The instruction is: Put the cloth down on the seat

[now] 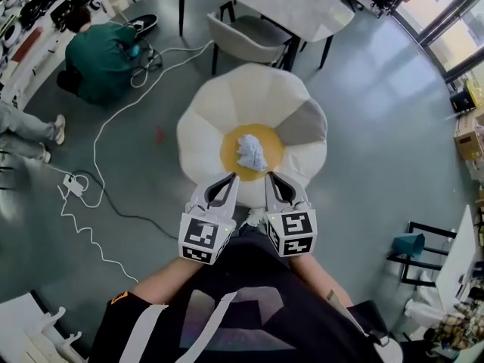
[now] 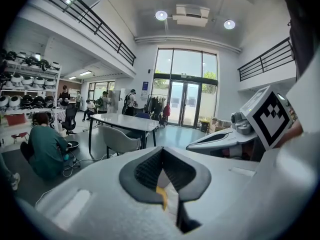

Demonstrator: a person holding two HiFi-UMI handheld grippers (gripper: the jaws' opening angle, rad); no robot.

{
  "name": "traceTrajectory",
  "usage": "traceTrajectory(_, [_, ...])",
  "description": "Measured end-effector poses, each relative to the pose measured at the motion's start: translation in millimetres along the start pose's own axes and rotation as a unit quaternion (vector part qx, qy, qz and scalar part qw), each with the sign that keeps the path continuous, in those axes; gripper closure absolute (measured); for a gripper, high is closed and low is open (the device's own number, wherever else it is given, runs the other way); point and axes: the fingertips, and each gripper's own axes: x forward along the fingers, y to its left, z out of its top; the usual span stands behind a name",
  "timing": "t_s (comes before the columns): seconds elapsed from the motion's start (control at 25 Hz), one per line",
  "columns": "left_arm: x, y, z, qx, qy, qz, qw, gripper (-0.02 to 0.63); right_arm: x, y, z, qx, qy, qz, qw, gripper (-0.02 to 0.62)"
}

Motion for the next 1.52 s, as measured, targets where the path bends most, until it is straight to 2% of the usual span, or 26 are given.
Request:
traceTrajectory(0.32, [-74.4, -4.1, -5.7, 0.013, -0.017, -0.016, 0.9996, 0.607, -42.3, 66.0, -12.2, 0.004, -0.015, -0.017, 1.000, 0.595])
traceTrajectory(0.64, [-121.3, -28.0, -10.8, 0.015, -0.028, -0.025, 0.9992, 0.607, -90.7, 93.8, -27.4, 0.010, -0.010, -0.028, 1.000, 0.595])
traceTrajectory(1.08, [-129.8, -62.5, -5.3, 0.027, -0.037, -0.011, 0.9989, 0.606, -124.0, 102.4, -32.8, -0.009, -0.013, 0.012, 1.000, 0.595])
traceTrajectory(1.52, [-134.7, -79.4, -6.5, 0.036, -0.034, 0.007, 0.9988, 0.607, -140.9, 92.4, -43.8, -0.008, -0.014, 0.018, 1.000, 0.595])
